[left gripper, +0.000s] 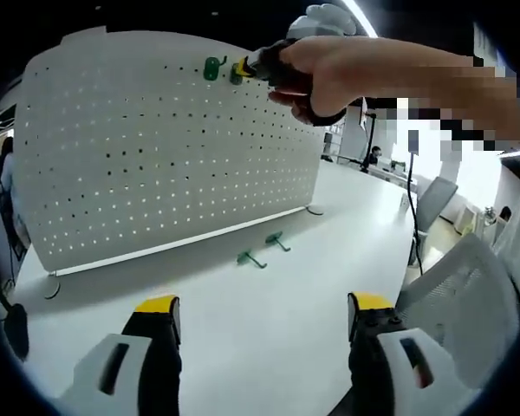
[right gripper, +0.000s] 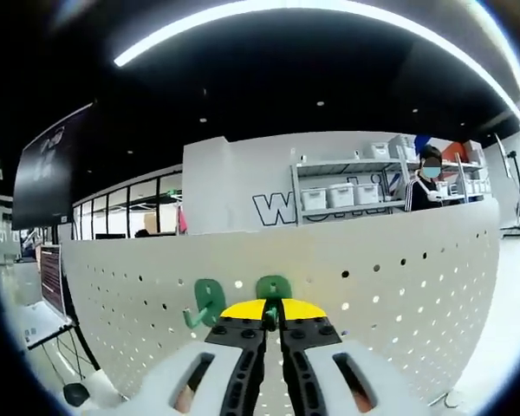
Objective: Insert the hook assembly into the mounting plate slot until the hook locks in place.
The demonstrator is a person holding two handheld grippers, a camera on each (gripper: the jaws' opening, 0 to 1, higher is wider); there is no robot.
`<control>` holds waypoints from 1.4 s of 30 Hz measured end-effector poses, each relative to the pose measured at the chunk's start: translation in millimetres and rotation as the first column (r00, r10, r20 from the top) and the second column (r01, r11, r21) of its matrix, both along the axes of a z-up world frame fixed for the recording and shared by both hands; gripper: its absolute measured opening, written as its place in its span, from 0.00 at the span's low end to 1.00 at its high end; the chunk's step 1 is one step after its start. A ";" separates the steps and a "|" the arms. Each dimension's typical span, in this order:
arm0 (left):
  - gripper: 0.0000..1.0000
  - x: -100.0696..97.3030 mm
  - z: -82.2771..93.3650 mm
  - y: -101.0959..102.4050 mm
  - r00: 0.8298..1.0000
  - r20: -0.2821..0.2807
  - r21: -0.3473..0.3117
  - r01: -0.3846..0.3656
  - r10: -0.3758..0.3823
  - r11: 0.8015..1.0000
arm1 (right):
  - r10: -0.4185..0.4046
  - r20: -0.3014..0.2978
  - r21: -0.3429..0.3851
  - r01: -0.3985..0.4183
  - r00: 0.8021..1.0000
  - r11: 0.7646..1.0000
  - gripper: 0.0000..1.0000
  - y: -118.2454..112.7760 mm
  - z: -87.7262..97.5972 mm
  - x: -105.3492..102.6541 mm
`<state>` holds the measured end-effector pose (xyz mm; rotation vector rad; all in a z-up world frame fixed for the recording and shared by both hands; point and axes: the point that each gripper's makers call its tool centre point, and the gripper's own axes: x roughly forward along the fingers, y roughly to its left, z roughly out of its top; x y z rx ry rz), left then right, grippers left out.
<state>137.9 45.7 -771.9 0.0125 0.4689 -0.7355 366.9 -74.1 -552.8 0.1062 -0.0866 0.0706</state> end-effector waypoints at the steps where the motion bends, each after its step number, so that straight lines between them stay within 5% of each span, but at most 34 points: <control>1: 0.81 -0.1 0.1 -0.2 1.000 0.001 -0.001 0.001 -0.001 1.000 | 0.005 0.000 -0.017 -0.005 1.000 1.000 0.02 0.3 0.2 -0.5; 20: 0.80 1.1 1.6 2.6 1.000 0.000 -0.010 -0.015 0.015 1.000 | 0.054 -0.023 -0.031 -0.054 0.998 0.998 0.04 2.1 0.6 -3.5; 27: 0.79 1.1 2.4 2.1 1.000 0.001 -0.019 -0.014 0.014 1.000 | 0.120 -0.017 -0.213 -0.121 0.993 0.970 0.15 11.5 1.0 -11.6; 42: 0.80 0.9 2.5 1.1 1.000 0.004 -0.017 -0.011 0.011 1.000 | 0.175 -0.045 -0.184 -0.180 0.984 0.966 0.38 14.3 -15.5 -19.4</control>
